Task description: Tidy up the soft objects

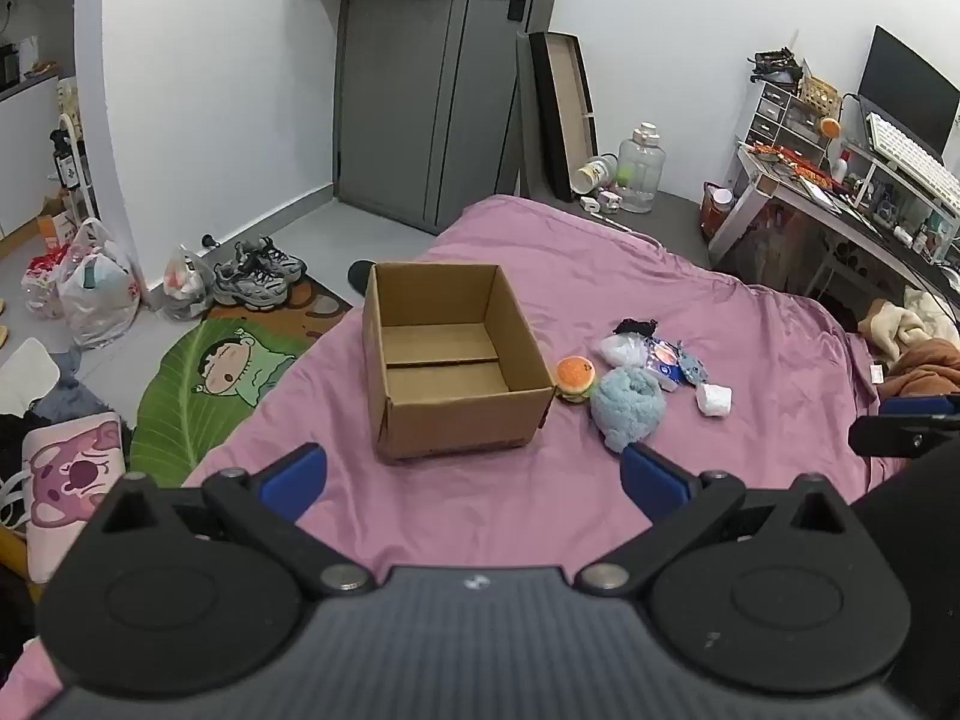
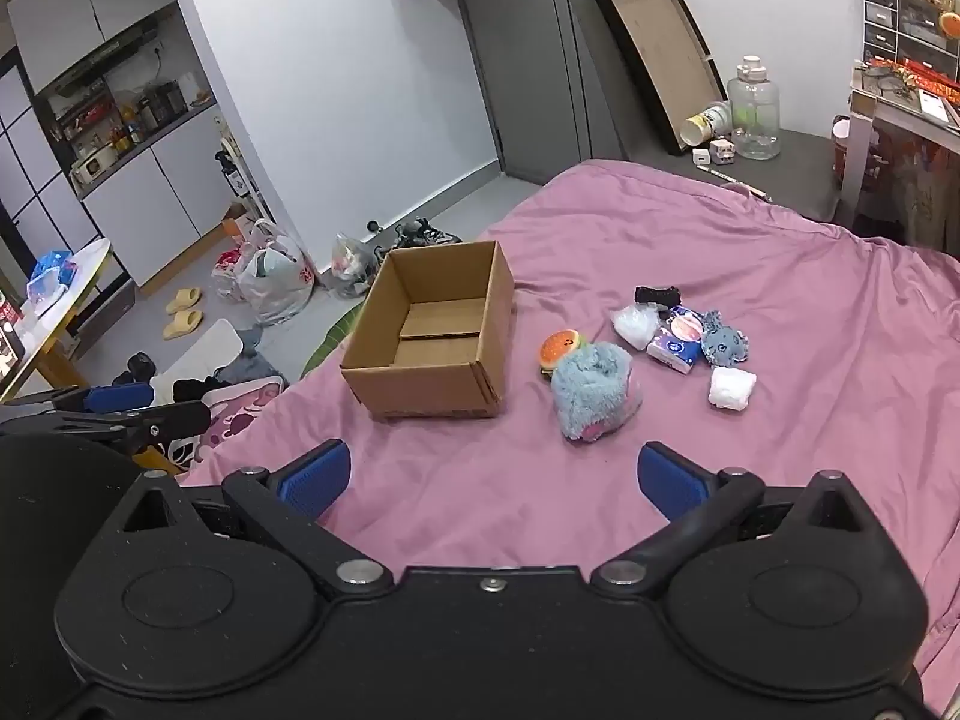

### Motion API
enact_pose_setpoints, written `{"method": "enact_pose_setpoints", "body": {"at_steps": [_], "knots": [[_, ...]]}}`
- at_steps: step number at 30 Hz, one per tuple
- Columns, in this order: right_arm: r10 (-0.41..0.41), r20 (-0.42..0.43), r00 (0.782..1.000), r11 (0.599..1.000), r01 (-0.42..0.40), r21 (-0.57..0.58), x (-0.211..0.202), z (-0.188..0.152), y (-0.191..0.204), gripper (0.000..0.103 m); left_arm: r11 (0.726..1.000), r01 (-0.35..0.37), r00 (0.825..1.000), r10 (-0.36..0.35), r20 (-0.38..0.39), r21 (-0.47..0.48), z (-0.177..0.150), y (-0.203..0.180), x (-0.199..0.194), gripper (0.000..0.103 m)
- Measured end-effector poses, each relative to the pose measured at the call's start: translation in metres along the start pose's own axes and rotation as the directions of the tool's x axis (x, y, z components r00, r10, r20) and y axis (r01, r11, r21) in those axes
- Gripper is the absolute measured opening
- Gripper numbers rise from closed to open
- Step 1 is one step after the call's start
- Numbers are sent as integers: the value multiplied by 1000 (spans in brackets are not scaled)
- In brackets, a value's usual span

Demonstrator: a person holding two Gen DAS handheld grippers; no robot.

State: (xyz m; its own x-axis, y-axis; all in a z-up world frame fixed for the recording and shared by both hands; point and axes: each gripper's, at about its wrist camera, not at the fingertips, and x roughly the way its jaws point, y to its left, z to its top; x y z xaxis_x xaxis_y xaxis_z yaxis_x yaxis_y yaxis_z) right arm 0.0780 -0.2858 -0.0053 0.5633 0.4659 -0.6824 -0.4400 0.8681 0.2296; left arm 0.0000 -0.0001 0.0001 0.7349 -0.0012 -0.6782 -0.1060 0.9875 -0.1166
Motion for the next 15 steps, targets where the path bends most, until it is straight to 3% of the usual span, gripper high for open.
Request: {"method": "enact_pose_setpoints", "body": {"at_steps": [2,15], "knots": [[-4,-2,1000,1000,4,-4,2,0,0,103,999,18,999,-19,-29,-26,1,1,1,103],[-41,-9,999,999,40,-14,9,-2,2,103,1000,19,1000,-19,-6,-13,4,3,1,103]]}}
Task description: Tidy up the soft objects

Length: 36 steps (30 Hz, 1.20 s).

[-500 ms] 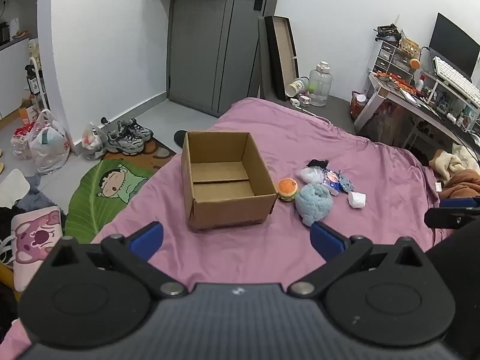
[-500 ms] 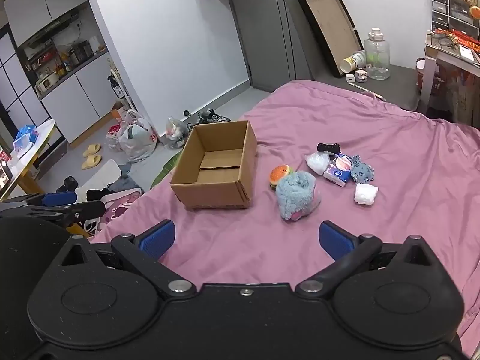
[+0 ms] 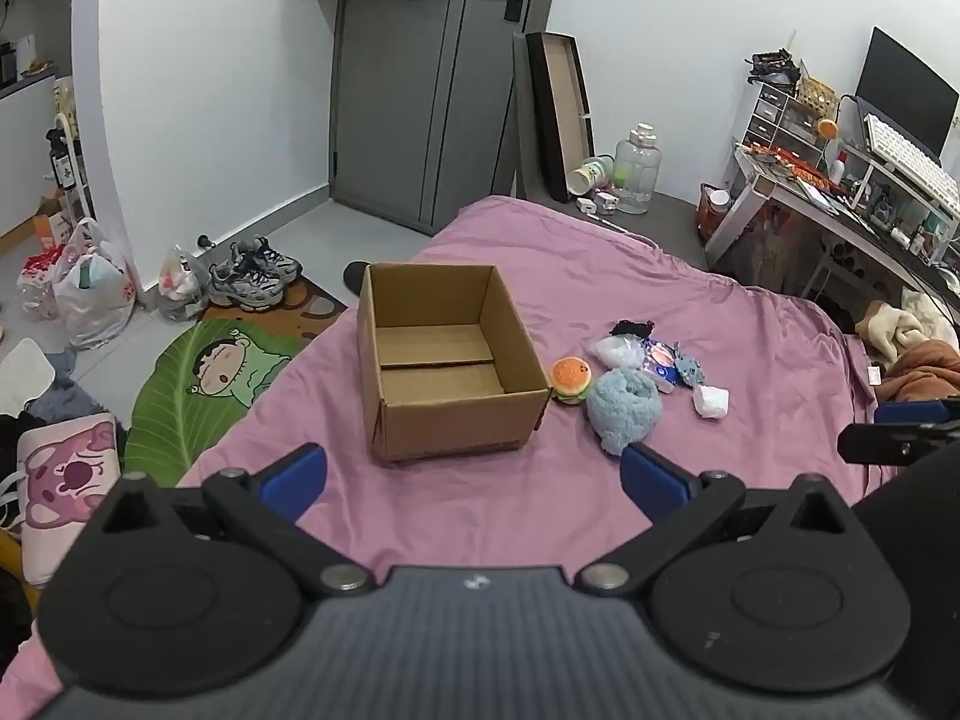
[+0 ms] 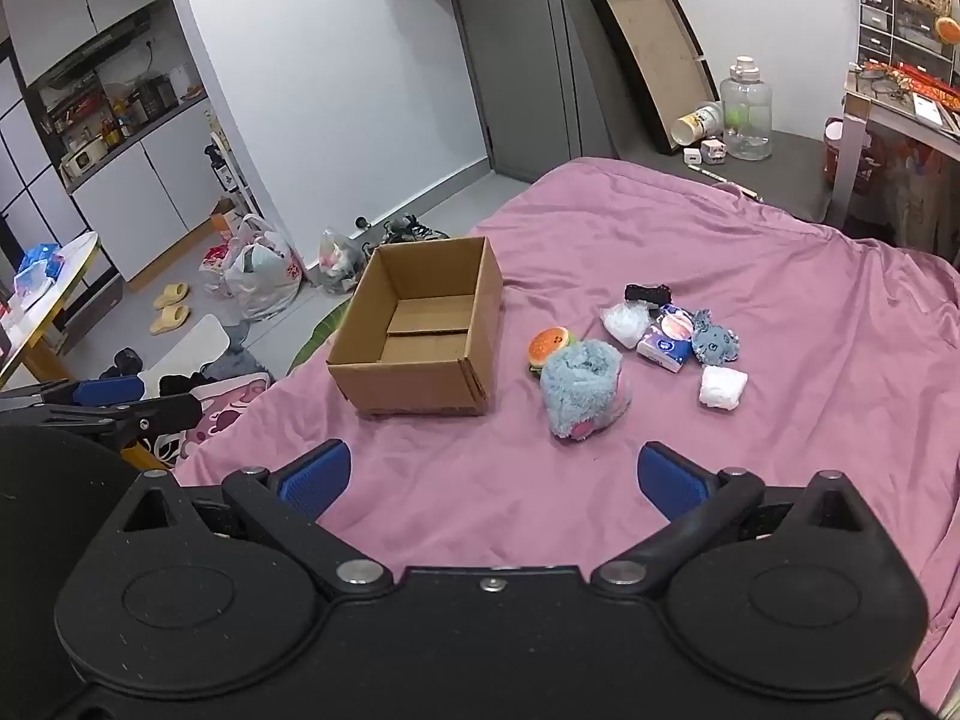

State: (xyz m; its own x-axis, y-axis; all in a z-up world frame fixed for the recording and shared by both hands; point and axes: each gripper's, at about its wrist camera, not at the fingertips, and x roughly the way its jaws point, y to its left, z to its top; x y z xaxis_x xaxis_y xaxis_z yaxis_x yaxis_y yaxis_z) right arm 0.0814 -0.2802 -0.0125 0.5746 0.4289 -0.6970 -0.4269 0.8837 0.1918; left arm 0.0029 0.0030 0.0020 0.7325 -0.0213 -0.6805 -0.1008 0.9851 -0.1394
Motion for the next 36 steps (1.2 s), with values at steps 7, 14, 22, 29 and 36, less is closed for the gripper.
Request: {"method": "enact_pose_setpoints", "body": {"at_steps": [7,14,22,29,36], "knots": [[-2,8,1000,1000,2,-3,-1,-1,1,103,1000,-4,1000,4,8,5,1,2,0,103],[-9,15,1000,1000,9,-11,-2,-1,3,103,1000,-9,1000,9,20,4,2,0,-3,103],[-14,19,1000,1000,14,-9,-1,-3,2,103,1000,-8,1000,8,20,4,3,1,-4,103],[-20,26,999,1000,21,-17,-2,-4,2,103,1000,-9,1000,9,20,2,3,1,-3,103],[-20,27,999,1000,20,-16,-1,-2,3,103,1000,-9,1000,9,21,3,4,1,-4,103]]}}
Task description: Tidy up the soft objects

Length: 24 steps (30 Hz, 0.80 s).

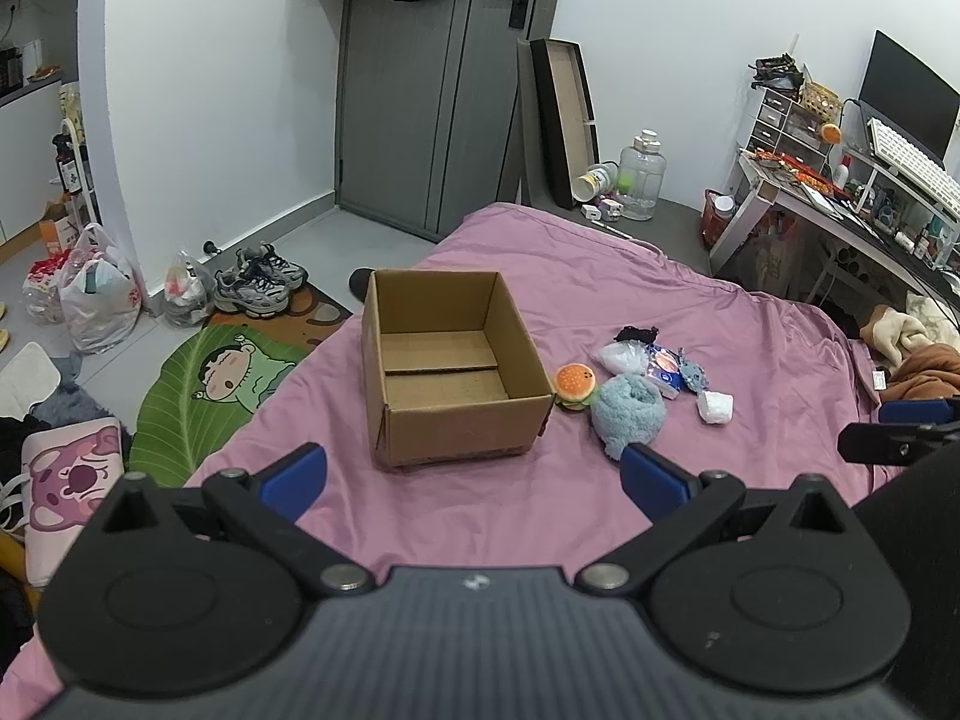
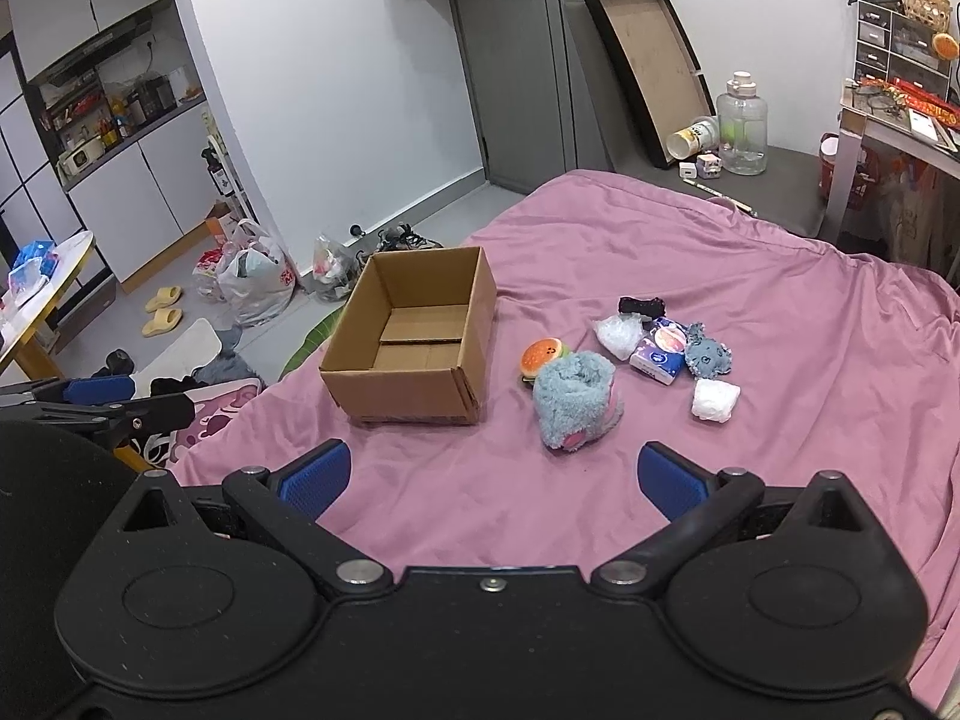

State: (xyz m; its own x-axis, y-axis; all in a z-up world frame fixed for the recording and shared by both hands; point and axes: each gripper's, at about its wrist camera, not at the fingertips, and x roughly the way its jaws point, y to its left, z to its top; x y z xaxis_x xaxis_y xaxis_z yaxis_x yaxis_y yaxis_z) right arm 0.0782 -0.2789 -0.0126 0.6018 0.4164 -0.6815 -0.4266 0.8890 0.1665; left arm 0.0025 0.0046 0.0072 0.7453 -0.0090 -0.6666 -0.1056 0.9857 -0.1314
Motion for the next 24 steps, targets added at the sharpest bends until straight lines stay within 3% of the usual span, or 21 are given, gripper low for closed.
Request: {"method": "enact_pose_setpoints", "body": {"at_steps": [24], "knots": [[-2,13,1000,1000,2,-9,-1,1,1,103,1000,2,1000,-2,0,0,-1,1,1,103]]}}
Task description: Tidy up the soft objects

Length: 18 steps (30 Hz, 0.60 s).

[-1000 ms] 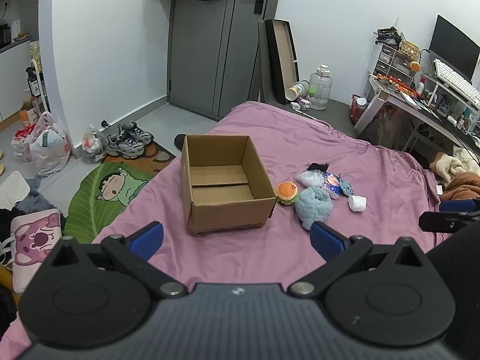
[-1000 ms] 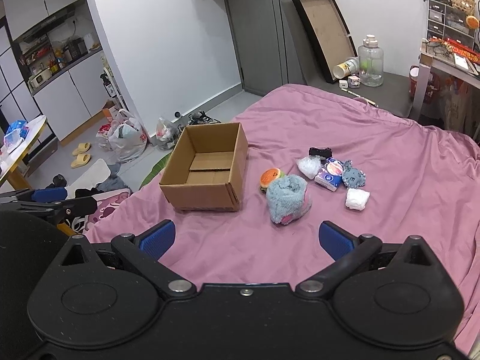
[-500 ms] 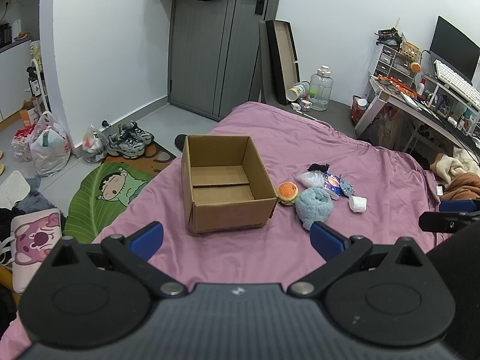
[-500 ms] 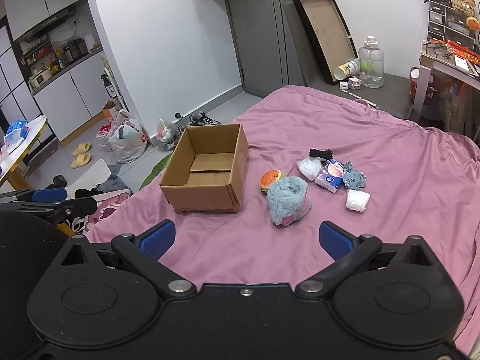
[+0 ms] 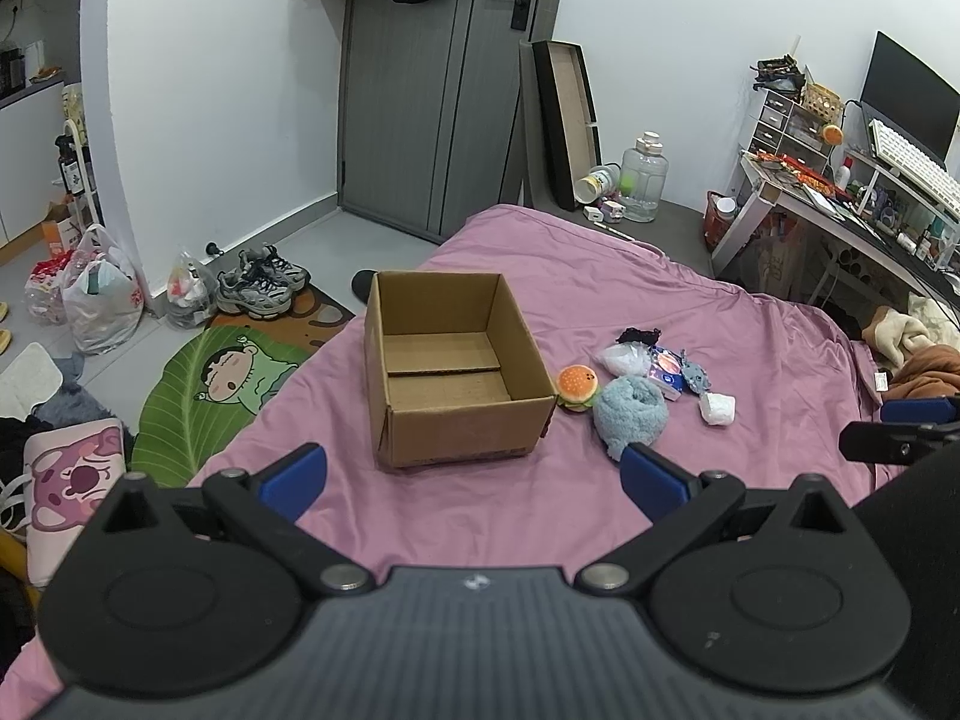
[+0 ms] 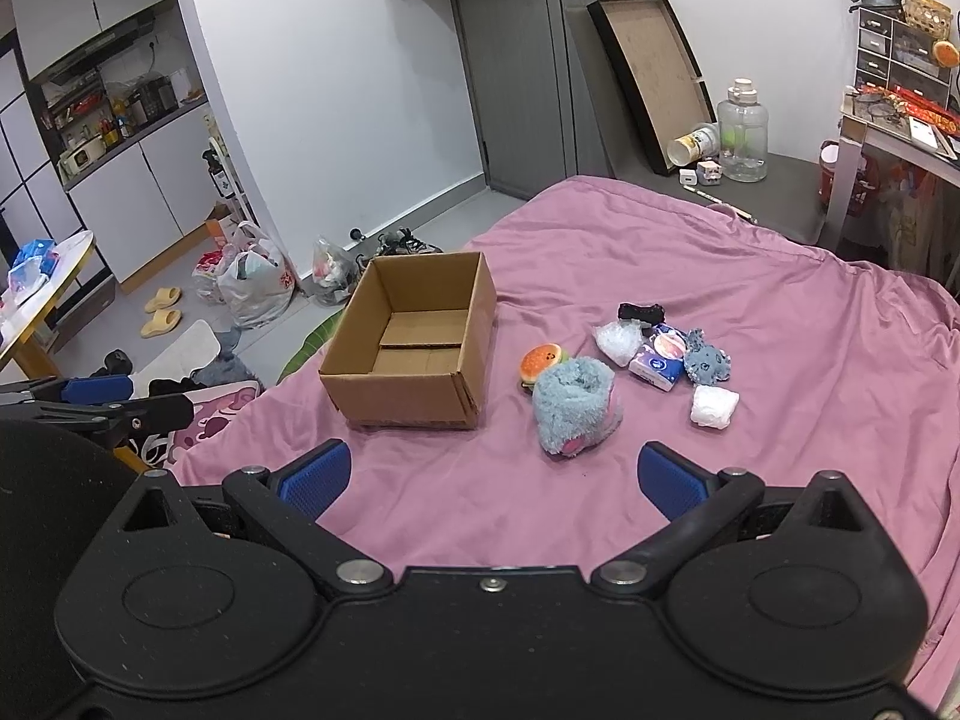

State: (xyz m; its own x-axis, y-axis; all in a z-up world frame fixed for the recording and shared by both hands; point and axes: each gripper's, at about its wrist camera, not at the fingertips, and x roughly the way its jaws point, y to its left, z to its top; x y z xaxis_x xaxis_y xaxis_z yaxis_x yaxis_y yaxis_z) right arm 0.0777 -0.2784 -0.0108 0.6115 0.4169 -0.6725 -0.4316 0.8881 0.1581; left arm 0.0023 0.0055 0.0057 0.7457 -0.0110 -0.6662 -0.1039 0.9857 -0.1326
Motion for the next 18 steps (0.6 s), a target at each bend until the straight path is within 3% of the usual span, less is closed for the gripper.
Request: {"method": "enact_pose_setpoints", "body": {"at_steps": [13,18], "knots": [[31,3,1000,1000,-31,-2,3,0,-2,103,1000,26,1000,-26,5,3,6,11,-3,103],[38,7,999,999,-38,-13,8,-2,-3,103,997,28,1000,-29,0,66,5,14,2,103]]}}
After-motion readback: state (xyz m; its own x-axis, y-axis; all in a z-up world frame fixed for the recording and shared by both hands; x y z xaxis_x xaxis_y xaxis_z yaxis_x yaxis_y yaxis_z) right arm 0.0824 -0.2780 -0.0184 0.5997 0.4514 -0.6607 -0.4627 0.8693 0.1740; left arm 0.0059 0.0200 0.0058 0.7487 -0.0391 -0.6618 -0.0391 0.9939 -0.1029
